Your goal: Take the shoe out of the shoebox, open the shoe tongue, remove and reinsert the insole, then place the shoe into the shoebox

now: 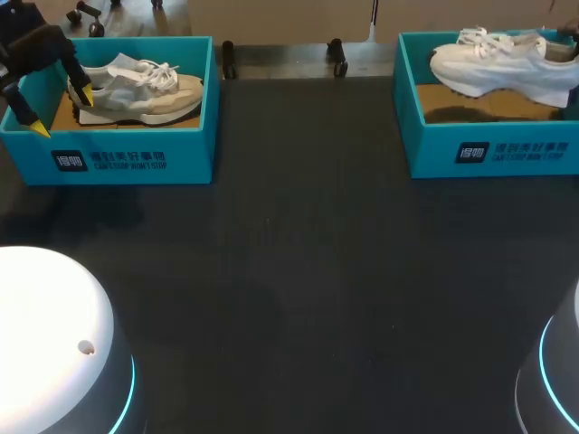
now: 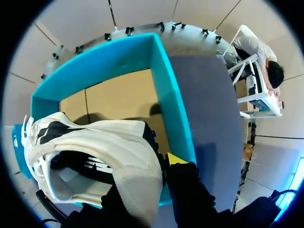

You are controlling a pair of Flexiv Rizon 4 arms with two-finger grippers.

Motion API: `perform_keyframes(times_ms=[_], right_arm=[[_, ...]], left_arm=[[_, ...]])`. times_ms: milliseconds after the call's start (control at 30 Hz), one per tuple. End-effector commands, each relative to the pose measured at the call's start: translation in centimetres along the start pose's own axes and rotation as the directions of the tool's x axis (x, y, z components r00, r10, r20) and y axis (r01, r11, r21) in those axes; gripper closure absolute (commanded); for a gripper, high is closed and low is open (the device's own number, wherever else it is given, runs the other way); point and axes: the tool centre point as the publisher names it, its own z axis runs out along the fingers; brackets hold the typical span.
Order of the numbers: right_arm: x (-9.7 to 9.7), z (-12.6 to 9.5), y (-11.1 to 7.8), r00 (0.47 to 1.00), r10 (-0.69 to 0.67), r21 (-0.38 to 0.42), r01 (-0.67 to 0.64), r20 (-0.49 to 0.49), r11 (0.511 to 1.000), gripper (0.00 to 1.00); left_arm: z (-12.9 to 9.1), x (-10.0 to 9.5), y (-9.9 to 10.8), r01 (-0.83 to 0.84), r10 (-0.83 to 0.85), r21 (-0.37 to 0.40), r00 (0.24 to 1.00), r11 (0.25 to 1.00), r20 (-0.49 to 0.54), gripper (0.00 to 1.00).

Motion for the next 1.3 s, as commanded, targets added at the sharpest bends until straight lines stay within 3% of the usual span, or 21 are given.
perform_keyframes(times_ms=[33,467,700,1067,1300], right_arm=[[1.1,0.7,-0.4,1.000,0.002,-0.012,-0.002,0.027,1.000,1.00],[0.0,2.4,-2.1,0.999,0.011,-0.011,-0.010,0.043,1.000,1.00],[-0.4,3.3,-3.6,0.998,-0.053,-0.004,0.053,0.031,0.999,1.00],[-0.2,3.3,-3.6,0.998,-0.055,-0.006,0.055,0.043,0.998,1.00],[0.2,4.9,-3.7,0.996,-0.074,0.018,0.073,0.054,0.997,1.00]], left_arm=[[-0.1,0.0,0.0,0.000,0.000,-0.002,1.000,1.000,-0.002,0.00],[-0.1,0.0,0.0,0.000,0.000,-0.002,1.000,1.000,-0.002,0.00],[-0.1,0.0,0.0,0.000,0.000,-0.002,1.000,1.000,-0.002,0.00],[-0.1,0.0,0.0,0.000,0.000,-0.002,1.000,1.000,-0.002,0.00],[-0.1,0.0,0.0,0.000,0.000,-0.002,1.000,1.000,-0.002,0.00]])
